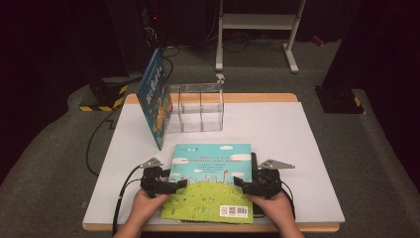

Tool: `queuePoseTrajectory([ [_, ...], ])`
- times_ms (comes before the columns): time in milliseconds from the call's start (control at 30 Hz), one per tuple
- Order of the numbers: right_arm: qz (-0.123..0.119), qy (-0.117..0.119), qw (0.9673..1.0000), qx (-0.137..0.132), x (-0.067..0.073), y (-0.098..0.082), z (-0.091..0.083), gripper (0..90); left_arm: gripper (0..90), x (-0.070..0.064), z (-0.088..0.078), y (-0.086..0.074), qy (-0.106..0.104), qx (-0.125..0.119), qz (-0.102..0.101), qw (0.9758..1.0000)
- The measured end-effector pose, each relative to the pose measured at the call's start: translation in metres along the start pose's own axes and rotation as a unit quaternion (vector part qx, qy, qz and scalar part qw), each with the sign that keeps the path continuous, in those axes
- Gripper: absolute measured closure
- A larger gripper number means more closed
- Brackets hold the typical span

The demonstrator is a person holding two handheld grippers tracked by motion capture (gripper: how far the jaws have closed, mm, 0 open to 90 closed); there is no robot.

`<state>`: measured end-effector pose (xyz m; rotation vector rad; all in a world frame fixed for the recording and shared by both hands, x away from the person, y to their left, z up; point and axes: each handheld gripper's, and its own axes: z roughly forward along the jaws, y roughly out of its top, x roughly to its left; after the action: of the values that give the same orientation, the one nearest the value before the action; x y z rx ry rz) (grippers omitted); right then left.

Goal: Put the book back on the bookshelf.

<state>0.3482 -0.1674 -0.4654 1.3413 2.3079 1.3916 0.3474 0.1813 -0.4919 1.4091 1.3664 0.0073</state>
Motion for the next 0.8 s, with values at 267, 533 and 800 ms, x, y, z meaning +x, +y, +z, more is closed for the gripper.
queuePoseTrajectory([
  [267, 0.012, -0.006, 0.9999, 0.001, 0.002, 0.003, -0.001, 24.7, 16.5, -0.002, -0.004, 0.003, 0.004, -0.009, -0.005, 0.9999],
  [533, -0.002, -0.025, 0.9996, -0.009, 0.010, 0.014, -0.007, 28.0, 23.8, -0.006, -0.009, 0.010, 0.007, -0.036, -0.005, 0.9993],
  [800, -0.015, -0.042, 0.9986, -0.027, 0.013, 0.033, -0.015, 31.3, 29.0, -0.020, -0.010, 0.024, 0.012, -0.072, 0.010, 0.9973],
])
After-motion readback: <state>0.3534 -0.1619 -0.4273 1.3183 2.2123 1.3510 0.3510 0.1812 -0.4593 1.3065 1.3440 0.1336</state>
